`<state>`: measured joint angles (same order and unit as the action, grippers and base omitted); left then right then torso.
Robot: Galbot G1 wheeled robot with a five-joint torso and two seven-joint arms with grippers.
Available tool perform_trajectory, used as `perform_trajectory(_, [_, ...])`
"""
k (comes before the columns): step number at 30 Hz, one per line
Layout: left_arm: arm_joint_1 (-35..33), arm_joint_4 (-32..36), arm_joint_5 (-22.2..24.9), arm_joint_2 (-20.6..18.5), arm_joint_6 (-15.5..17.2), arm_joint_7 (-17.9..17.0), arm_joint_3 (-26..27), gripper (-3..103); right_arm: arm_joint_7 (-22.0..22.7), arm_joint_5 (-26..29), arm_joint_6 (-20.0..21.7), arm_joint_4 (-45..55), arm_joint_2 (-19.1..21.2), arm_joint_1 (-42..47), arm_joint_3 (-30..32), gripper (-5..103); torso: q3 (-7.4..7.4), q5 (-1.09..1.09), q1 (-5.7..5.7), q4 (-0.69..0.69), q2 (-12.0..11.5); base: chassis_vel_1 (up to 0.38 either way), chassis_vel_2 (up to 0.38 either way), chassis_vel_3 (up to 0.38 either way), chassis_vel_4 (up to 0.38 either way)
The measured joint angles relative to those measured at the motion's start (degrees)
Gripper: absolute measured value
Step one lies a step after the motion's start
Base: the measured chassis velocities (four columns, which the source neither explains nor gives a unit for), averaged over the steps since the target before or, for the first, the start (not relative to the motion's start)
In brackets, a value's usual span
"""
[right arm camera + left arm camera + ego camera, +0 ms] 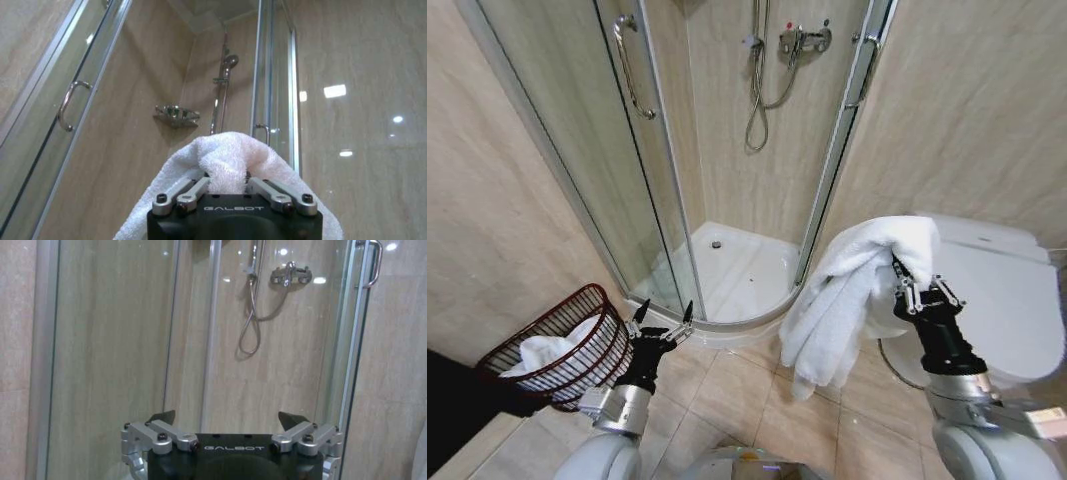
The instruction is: Discard the used towel into the hamper.
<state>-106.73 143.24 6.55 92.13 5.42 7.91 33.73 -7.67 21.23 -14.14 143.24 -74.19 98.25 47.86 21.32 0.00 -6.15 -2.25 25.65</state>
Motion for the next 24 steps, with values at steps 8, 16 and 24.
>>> perform_trajectory(8, [0.0,0.0,0.0,0.0,0.0,0.0,0.0,100,0.26,-0.58,-0.1,-0.01,-0.55,0.27,-0.24,14,1.24,0.0,-0.77,0.0,2.01,0.0,0.0,0.0,0.0])
perform_trajectory(16, [0.0,0.0,0.0,0.0,0.0,0.0,0.0,100,0.52,-0.57,-0.12,-0.01,-0.68,0.66,-0.09,14,2.43,0.0,-1.48,0.0,3.91,0.0,0.0,0.0,0.0])
perform_trajectory(24, [0.0,0.0,0.0,0.0,0.0,0.0,0.0,100,0.51,-0.49,-0.24,-0.01,-0.72,0.5,-0.19,14,3.51,0.0,-2.25,0.0,5.76,0.0,0.0,0.0,0.0])
